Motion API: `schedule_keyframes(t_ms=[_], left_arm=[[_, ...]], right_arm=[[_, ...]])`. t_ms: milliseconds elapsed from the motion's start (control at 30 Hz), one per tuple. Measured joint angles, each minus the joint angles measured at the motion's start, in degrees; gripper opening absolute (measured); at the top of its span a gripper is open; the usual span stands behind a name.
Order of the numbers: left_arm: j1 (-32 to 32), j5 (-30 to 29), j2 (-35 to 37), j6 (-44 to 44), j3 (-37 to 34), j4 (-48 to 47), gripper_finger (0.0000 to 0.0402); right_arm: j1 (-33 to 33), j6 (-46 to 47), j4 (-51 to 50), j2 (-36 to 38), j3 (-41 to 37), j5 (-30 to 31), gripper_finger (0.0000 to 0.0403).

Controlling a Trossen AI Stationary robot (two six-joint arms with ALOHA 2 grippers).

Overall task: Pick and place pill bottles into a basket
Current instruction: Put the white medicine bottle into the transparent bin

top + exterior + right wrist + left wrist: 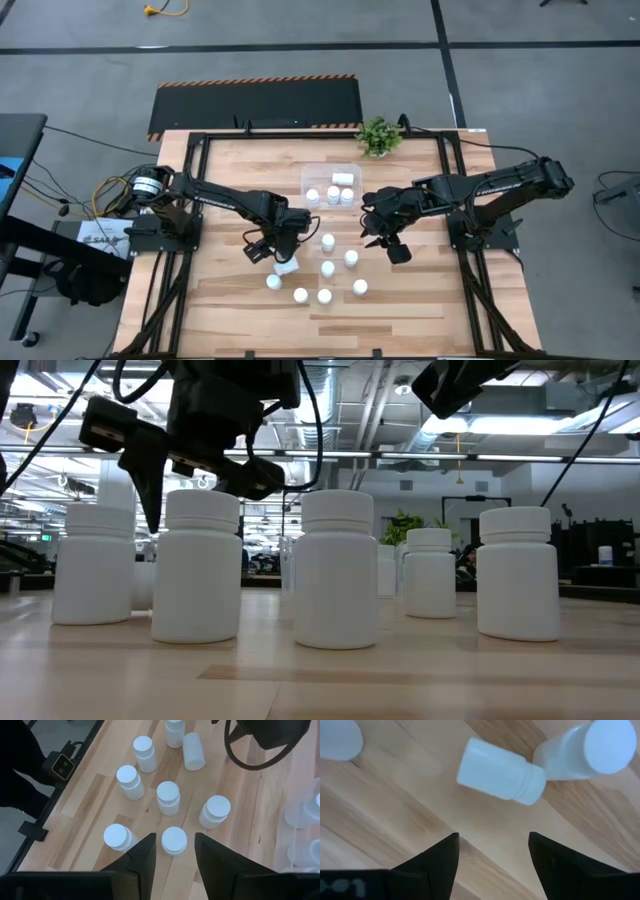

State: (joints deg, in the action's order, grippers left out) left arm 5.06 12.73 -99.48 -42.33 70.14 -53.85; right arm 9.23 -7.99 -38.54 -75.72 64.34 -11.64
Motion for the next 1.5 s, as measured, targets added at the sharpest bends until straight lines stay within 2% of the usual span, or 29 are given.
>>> schedule_keyframes(t_ms=[267, 667, 767, 933, 1000, 1333, 1500], left_arm=[[3.0, -1.41, 0.04, 1.87, 1.83, -2.35, 0.0226], [9.2, -2.92, 1.84, 9.5, 2.13, -4.11, 0.0226], [9.81, -0.59, 2.22, 10.57, 2.13, -4.82, 0.0226], [8.87, 7.35, 2.34, 10.32, 2.13, -5.65, 0.0226], [8.41, 8.2, 2.34, 10.4, 2.13, -5.63, 0.0226], [8.86, 1.79, 2.34, 11.63, 6.88, -8.1, 0.0243], [9.63, 1.79, 2.34, 13.99, 7.03, -8.23, 0.0263]], right_arm=[[0.0, 0.0, 0.0, 0.0, 0.0, -0.02, 0.0127], [0.02, -0.02, -0.01, 0.0, 0.0, -0.01, 0.0127], [0.16, -0.02, 0.0, 0.0, 0.0, 0.0, 0.0127], [0.13, -0.04, -0.22, 0.0, 0.0, 0.49, 0.0127], [0.13, -0.07, -0.33, 0.0, 0.0, 1.44, 0.0127], [0.13, -1.54, -0.51, 0.0, 0.0, 1.49, 0.0127], [0.13, -1.64, -1.21, 0.0, 0.0, 1.49, 0.0127]])
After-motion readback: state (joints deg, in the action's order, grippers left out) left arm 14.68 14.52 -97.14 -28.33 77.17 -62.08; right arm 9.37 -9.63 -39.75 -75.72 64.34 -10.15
